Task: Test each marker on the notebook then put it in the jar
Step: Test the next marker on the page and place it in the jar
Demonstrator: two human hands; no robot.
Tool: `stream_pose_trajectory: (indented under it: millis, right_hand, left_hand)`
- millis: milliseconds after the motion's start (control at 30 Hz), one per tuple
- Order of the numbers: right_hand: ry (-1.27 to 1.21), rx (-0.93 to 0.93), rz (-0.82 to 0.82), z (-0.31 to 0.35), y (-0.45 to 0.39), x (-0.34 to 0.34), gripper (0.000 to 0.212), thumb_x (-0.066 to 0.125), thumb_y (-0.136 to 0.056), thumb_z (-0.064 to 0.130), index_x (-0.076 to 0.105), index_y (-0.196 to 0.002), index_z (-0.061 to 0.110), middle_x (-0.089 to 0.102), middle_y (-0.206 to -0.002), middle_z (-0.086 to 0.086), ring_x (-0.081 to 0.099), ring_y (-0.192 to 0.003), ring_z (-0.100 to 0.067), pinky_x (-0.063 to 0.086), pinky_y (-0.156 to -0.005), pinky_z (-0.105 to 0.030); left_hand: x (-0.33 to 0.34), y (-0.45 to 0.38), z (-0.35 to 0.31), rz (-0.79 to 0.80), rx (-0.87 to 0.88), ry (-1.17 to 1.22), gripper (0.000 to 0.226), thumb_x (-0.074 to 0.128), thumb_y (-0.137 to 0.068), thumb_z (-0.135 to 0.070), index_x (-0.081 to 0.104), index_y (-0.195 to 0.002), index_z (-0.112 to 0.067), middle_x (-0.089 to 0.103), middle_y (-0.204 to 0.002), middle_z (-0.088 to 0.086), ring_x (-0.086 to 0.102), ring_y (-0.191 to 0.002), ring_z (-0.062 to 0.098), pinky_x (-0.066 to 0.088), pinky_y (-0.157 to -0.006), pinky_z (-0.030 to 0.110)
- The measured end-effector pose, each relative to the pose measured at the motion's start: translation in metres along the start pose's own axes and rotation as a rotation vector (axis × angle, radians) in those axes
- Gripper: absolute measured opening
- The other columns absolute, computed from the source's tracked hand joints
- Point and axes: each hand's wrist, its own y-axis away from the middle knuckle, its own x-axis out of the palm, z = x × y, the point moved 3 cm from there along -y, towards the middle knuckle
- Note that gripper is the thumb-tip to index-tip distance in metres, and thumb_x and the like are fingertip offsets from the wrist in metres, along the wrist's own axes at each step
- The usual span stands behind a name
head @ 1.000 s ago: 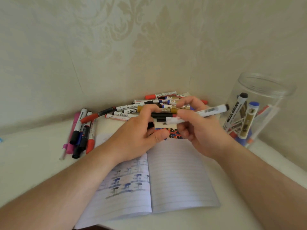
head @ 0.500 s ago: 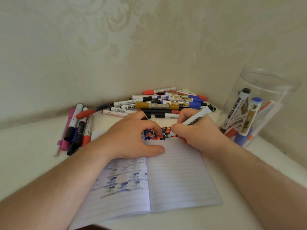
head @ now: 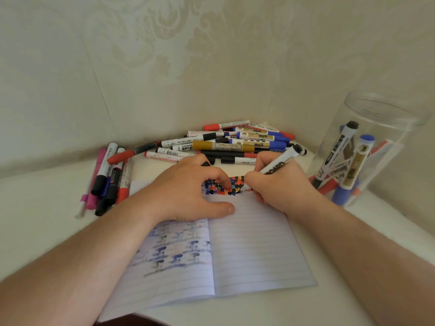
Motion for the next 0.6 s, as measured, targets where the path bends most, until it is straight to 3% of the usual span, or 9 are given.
stream_pose_trajectory:
  millis: [167, 367, 500, 600]
  right_hand:
    - [-0.045, 0.012, 0.008, -0.0015, -0.0005, -0.0013, 0.016, 0.071, -0.086, 0.011, 0.059, -0.079, 0.004, 0.069, -0.060, -0.009, 0.061, -0.047, -0.013, 0.050, -0.051, -0.031]
    - [0.003, 0.021, 0.015, 0.0002, -0.0007, 0.0006, 0.018, 0.072, -0.085, 0.013, 0.059, -0.084, 0.000, 0.068, -0.067, -0.020, 0.057, -0.045, -0.012, 0.048, -0.048, -0.028]
    - [-0.029, 0.024, 0.000, -0.0012, -0.0010, -0.0003, 0.015, 0.070, -0.086, 0.011, 0.059, -0.078, 0.006, 0.067, -0.058, -0.007, 0.059, -0.045, -0.011, 0.047, -0.047, -0.027]
    - [-0.038, 0.014, 0.002, -0.0016, -0.0007, -0.0002, 0.015, 0.072, -0.086, 0.013, 0.060, -0.078, 0.008, 0.070, -0.060, -0.008, 0.062, -0.047, -0.012, 0.049, -0.051, -0.030]
  left_hand:
    - [-0.0004, 0.0002, -0.0006, 0.011, -0.004, 0.001, 0.066, 0.053, -0.058, -0.093, 0.056, -0.117, -0.062, 0.043, -0.104, -0.019, 0.046, -0.105, 0.006, 0.050, -0.092, 0.038]
    - [-0.0006, -0.0002, -0.0003, 0.020, -0.010, -0.006, 0.067, 0.052, -0.058, -0.093, 0.056, -0.118, -0.063, 0.042, -0.105, -0.020, 0.046, -0.107, 0.007, 0.049, -0.094, 0.039]
    - [-0.0007, 0.0005, -0.0009, 0.022, -0.017, 0.000, 0.068, 0.052, -0.057, -0.094, 0.056, -0.118, -0.063, 0.042, -0.105, -0.020, 0.046, -0.107, 0.007, 0.049, -0.094, 0.039]
    - [-0.0017, 0.0009, -0.0021, 0.034, -0.024, -0.001, 0.067, 0.052, -0.057, -0.093, 0.055, -0.117, -0.063, 0.042, -0.105, -0.020, 0.045, -0.107, 0.006, 0.049, -0.094, 0.039]
